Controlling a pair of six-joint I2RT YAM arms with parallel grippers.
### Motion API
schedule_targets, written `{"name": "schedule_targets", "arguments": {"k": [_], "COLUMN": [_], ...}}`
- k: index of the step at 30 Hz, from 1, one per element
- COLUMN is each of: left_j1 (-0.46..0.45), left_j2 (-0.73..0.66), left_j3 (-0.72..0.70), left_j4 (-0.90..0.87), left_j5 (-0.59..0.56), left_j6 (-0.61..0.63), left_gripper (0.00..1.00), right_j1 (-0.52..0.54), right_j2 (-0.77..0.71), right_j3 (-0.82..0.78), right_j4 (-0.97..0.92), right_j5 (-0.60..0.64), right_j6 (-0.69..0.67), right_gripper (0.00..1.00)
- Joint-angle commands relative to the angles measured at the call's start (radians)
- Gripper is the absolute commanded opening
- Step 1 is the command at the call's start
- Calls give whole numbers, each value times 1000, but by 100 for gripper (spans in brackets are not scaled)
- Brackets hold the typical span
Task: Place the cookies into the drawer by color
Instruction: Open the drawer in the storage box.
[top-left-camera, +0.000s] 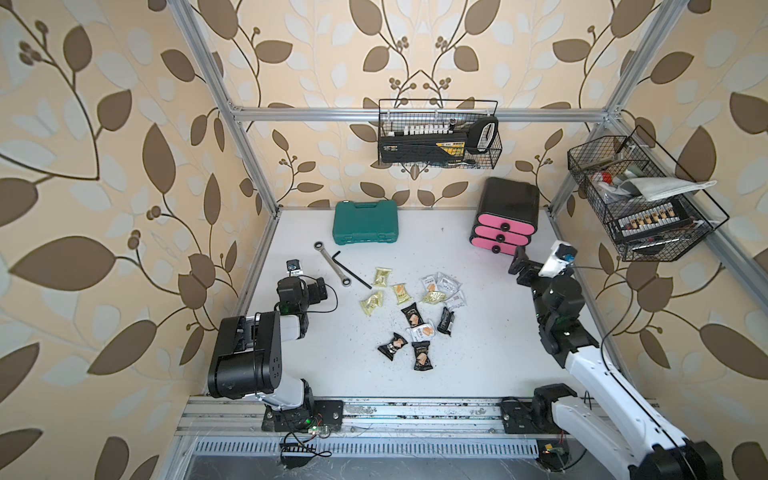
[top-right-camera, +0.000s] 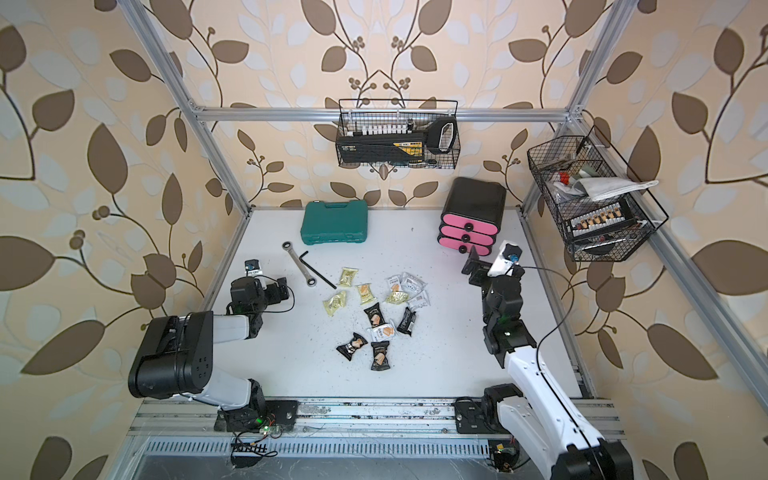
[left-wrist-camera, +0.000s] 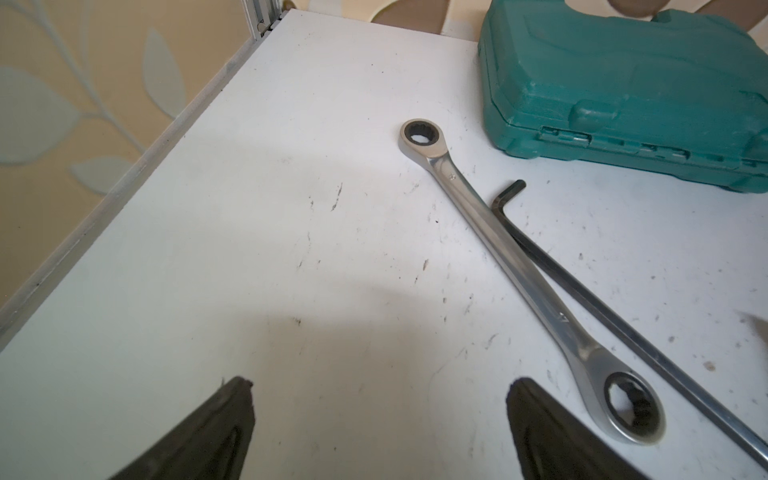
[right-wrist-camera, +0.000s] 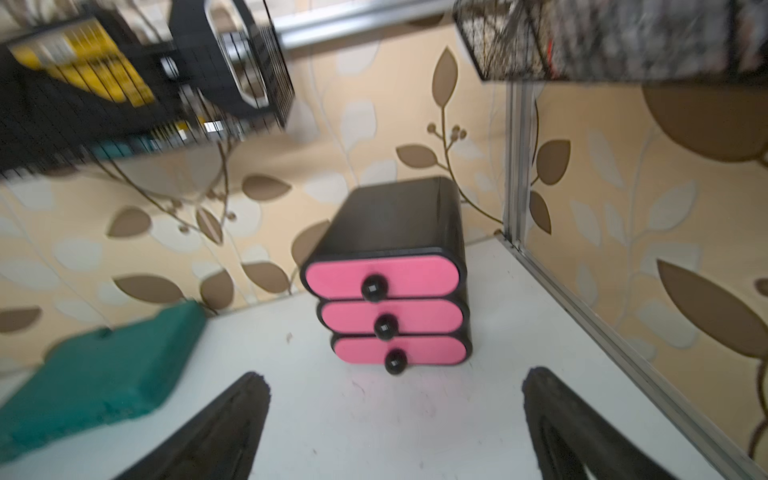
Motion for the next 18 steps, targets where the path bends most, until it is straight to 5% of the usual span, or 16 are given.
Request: {"name": "schedule_targets", "arguments": {"k": [1, 4, 6, 8, 13, 18], "left_j1": [-5, -8, -30, -35, -245, -430], "left_j2": [-14, -72, -194, -290, -389, -219], "left_j3": [14, 14, 114, 193, 507, 860], "left_j4": [32, -10, -305, -484, -823, -929], "left_j5": [17, -20, -175, -169, -111, 189], "left_j6": [-6, -18, -88, -151, -265, -214], "left_gripper": [98, 98, 98, 98, 98, 98], "right_j1": [-9, -70, -159, -235, -310, -335], "right_j2": [25, 104, 170, 241, 435, 621], "right_j3": [91, 189, 212, 192, 198, 221], "right_j4": [-424, -467, -394, -227, 7, 207], "right_j5": [-206, -501, -724, -866, -915, -902], "right_j6": [270, 407, 572, 746, 956, 1061], "right_gripper": [98, 99, 99, 99, 97, 90]}}
